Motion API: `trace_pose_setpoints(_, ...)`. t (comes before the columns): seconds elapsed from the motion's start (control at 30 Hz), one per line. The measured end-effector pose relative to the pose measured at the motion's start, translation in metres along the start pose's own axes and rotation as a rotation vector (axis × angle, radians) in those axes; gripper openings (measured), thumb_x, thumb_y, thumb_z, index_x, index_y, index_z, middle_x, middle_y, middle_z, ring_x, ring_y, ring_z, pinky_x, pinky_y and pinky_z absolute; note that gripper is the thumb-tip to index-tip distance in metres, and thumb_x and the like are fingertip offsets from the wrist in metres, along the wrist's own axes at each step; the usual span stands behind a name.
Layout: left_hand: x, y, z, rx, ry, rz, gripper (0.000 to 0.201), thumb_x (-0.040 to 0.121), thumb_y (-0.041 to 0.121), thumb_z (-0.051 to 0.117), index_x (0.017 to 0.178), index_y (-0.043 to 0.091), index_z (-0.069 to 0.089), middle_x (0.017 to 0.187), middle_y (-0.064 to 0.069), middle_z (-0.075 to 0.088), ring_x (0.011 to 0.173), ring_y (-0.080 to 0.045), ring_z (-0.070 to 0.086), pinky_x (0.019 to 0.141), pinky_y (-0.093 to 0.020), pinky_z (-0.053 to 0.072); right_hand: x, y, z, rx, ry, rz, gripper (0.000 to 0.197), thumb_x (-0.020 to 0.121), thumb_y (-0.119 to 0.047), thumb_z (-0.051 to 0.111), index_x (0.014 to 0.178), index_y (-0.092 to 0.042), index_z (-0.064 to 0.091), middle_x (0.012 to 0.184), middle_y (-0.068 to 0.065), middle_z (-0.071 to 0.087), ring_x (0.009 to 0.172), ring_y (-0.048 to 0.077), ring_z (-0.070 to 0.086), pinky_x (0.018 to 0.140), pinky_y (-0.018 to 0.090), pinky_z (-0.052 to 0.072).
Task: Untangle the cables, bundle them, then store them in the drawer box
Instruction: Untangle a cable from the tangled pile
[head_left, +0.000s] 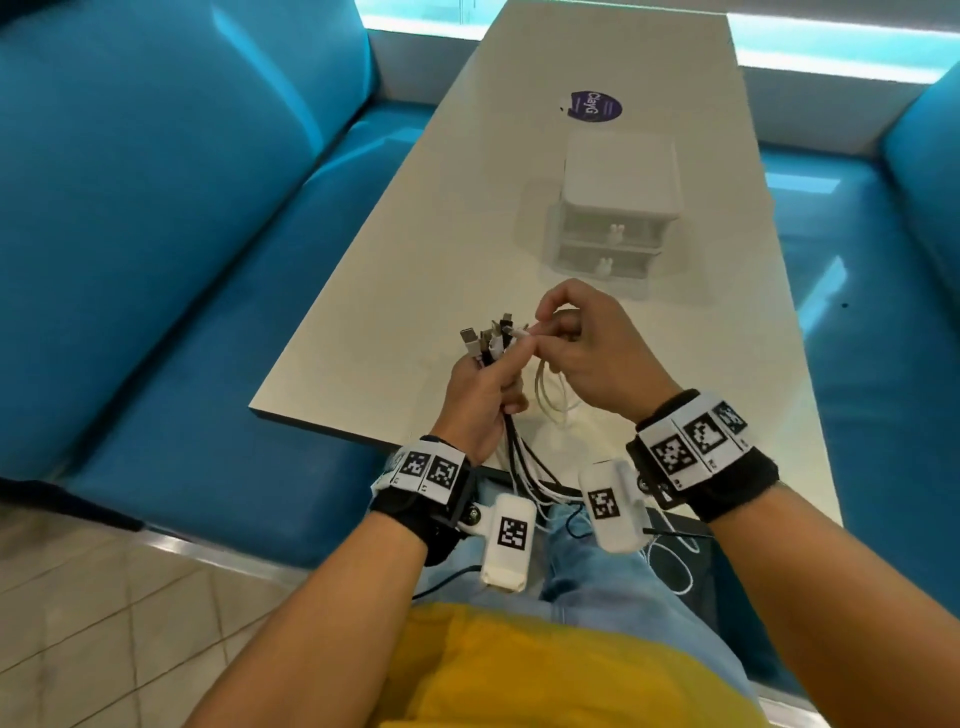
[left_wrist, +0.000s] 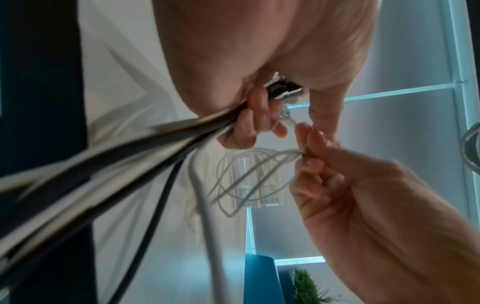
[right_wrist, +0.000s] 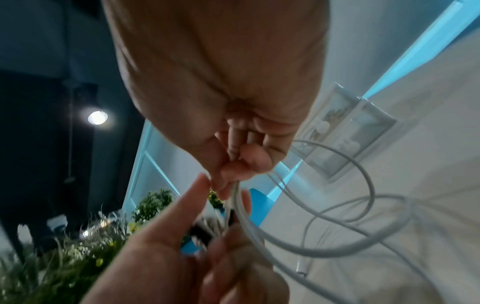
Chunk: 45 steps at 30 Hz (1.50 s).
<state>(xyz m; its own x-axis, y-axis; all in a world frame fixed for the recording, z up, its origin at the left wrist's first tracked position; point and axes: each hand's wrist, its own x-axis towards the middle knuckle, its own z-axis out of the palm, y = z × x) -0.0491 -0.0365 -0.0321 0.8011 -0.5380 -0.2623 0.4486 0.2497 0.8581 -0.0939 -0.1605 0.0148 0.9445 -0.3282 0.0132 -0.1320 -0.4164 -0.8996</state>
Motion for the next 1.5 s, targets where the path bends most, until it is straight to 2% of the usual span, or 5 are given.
trace_pose_setpoints(0.33,-0.001,0.004,0.027,0.04,0.105,0.065,0.024,0.094,0.021,0.058,0.07,0.021,0.06,0.06,0.004,0.041,0.047,-0.007,0.028,0.043,-0.019,0.027,-0.008,0.004,-0.011,-0.005,0.047,0.073,0.022,0.086,-0.023,0.069,0.086,-0.01,0.052,0.07,0.01,0.07,0.049,0.016,0.057,0.045,0.024,0.043)
trace_pose_setpoints(0.63,0.006,0.034,0.042,-0.135,0.052,0.128,0.021,0.098,0.025,0.05,0.08,0.016,0.054,0.082,0.0,0.058,0.055,-0.007,0.042,0.044,-0.018,0.026,-0.035,0.033,-0.06,-0.277,-0.138,0.111,0.015,0.091,-0.024,0.063,0.083,-0.017,0.073,0.08,-0.004,0.071,0.077,0.009,0.063,0.075,0.028,0.047)
trace_pose_setpoints(0.83,0.003,0.055,0.055,-0.045,-0.177,0.116,0.022,0.093,0.037,0.051,0.084,0.017,0.05,0.063,0.0,0.061,0.076,-0.024,0.069,0.081,-0.046,0.055,-0.068,0.074,-0.094,-0.374,-0.089,0.271,0.012,0.087,-0.025,0.068,0.083,-0.016,0.076,0.084,-0.006,0.072,0.078,0.0,0.061,0.078,0.024,0.039)
trace_pose_setpoints(1.1,0.006,0.063,0.076,0.068,-0.254,-0.014,0.024,0.093,0.024,0.059,0.072,0.021,0.047,0.054,0.008,0.034,0.037,-0.003,0.02,0.033,-0.016,0.016,-0.083,0.09,-0.121,-0.5,0.203,0.263,0.008,0.083,-0.024,0.073,0.081,-0.029,0.068,0.102,-0.009,0.059,0.099,0.012,0.057,0.095,0.037,0.043)
trace_pose_setpoints(1.5,-0.011,0.049,0.128,0.439,-0.438,-0.045,0.025,0.099,0.03,0.051,0.089,0.012,0.064,0.055,0.006,0.024,0.041,-0.006,0.018,0.037,-0.019,0.015,-0.126,0.092,-0.171,-0.056,0.693,0.408,0.051,0.082,0.006,0.067,0.122,-0.017,0.045,0.116,0.008,0.046,0.086,0.017,0.059,0.053,0.021,0.044)
